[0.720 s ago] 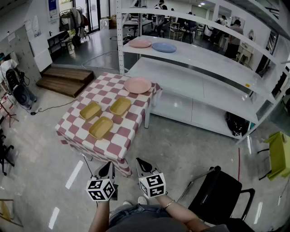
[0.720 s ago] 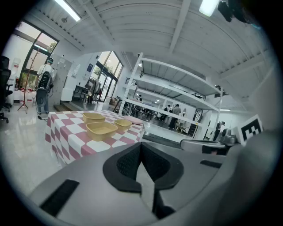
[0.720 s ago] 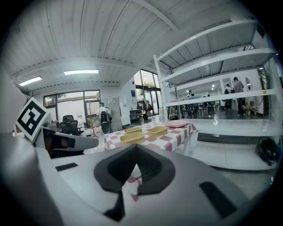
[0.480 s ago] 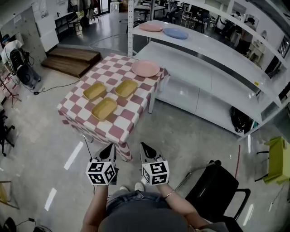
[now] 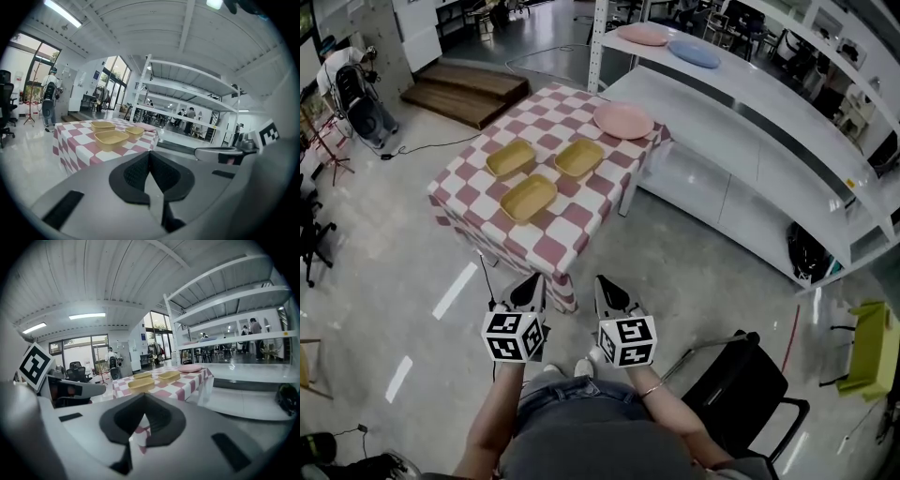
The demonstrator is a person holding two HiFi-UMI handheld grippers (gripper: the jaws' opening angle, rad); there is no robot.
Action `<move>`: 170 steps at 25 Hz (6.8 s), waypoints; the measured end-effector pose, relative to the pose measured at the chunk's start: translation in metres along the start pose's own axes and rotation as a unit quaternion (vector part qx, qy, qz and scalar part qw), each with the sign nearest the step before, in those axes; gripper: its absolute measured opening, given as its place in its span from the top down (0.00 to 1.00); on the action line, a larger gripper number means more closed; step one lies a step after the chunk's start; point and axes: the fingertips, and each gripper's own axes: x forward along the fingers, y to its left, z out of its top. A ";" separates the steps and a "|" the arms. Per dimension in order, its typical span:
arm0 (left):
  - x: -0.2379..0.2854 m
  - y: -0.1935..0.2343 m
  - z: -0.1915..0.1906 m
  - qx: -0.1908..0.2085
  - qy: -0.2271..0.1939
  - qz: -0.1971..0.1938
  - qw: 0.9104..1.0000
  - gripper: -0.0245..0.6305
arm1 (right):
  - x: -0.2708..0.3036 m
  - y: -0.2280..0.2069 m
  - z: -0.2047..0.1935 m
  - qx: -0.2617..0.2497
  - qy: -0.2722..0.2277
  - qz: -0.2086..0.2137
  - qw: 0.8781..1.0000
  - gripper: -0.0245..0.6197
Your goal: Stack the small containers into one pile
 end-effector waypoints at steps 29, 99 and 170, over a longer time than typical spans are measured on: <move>0.036 0.106 0.022 -0.019 0.011 0.026 0.999 0.94 | 0.092 0.013 0.008 0.039 0.022 -0.010 0.999 0.95; 0.265 0.234 0.043 0.102 0.236 -0.166 0.952 0.78 | 0.253 -0.038 -0.002 0.179 0.082 -0.268 0.943 0.95; 0.423 0.139 0.149 0.085 0.177 -0.187 0.963 0.92 | 0.273 -0.118 0.047 0.171 0.040 -0.307 0.935 0.95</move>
